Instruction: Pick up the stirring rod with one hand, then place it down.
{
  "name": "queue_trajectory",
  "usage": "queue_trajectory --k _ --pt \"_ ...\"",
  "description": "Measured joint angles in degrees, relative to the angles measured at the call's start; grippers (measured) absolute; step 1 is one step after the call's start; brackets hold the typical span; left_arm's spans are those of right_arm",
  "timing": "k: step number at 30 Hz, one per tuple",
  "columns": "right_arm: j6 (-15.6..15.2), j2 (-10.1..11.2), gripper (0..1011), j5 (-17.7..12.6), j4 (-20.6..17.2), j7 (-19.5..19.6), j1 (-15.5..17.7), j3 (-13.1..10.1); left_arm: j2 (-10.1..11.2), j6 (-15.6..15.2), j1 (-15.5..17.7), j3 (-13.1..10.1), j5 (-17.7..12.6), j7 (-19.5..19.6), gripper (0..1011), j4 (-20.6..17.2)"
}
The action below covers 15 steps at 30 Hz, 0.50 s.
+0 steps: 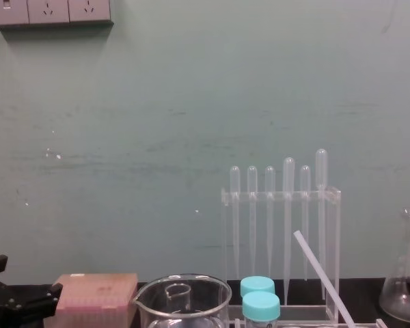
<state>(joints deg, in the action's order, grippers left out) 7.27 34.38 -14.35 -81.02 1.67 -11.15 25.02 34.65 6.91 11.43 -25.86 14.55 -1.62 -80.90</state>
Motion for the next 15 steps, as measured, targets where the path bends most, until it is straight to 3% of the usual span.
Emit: queue_trajectory --k 9,15 --pt "3.04 -0.76 1003 -0.44 -1.51 -0.44 0.94 -2.63 0.0 0.0 0.0 0.0 0.0 0.0 1000 0.0" --pt "6.66 -1.41 1003 -1.3 -2.74 -3.69 0.85 -3.37 0.0 0.0 0.0 0.0 0.0 0.0 1000 0.0"
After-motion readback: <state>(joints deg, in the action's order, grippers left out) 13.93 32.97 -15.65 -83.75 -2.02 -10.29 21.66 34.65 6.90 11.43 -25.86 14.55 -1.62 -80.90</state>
